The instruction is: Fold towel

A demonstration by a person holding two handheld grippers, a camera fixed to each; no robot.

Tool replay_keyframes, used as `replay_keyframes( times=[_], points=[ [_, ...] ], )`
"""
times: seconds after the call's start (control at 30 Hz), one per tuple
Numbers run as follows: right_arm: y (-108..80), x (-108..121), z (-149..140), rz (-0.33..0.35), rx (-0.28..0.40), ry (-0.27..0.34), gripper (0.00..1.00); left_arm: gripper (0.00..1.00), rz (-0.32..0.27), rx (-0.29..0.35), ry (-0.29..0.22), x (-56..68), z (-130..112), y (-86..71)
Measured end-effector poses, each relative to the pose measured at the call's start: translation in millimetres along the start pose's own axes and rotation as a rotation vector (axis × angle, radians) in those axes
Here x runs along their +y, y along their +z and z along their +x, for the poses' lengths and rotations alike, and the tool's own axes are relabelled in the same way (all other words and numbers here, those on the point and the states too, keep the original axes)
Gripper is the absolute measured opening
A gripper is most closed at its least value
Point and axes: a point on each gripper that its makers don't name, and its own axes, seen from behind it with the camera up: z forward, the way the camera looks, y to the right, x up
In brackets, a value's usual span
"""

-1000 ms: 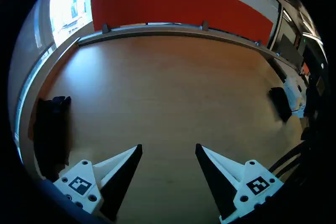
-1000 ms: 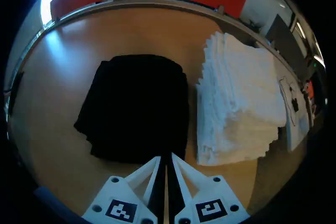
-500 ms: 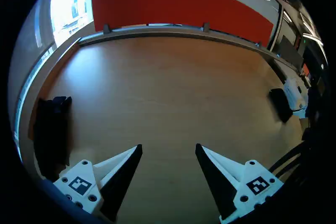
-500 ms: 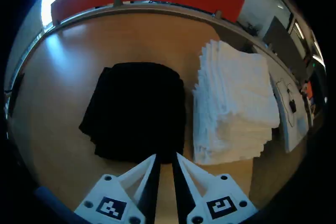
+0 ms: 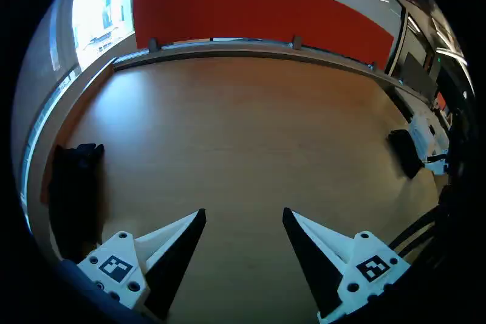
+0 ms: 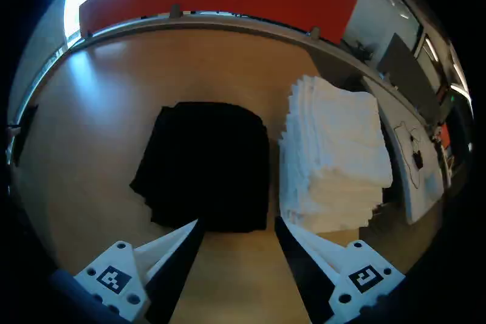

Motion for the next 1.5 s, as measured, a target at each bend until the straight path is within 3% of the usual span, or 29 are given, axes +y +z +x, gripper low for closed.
replay_keyframes(
  times=[0.2,0.37,0.57,0.8,1.1,1.5],
  points=[
    [-11.3,-10,13,0.005,0.046,0.014,0.88,0.94,-0.001,0.012,-0.001,-3.2,3,-1.4],
    [-28.6,-17,34,-0.005,0.123,0.017,0.88,0.94,-0.003,0.03,0.002,-6.2,9,-3.0],
    [-54.5,-27,69,-0.02,0.252,0.049,0.88,0.94,-0.008,0.058,0.003,-7.5,19,-4.6],
    [-88.6,-39,116,-0.028,0.446,0.114,0.88,0.94,-0.006,0.108,0.005,-10.3,36,-6.0],
    [-112.2,-54,155,-0.048,0.591,0.139,0.88,0.94,0.012,0.227,-0.008,-17.5,69,-14.6],
    [-136.8,-91,200,-0.042,0.698,0.137,0.88,0.94,0.044,0.39,-0.016,-35.6,113,-36.1]
  ],
)
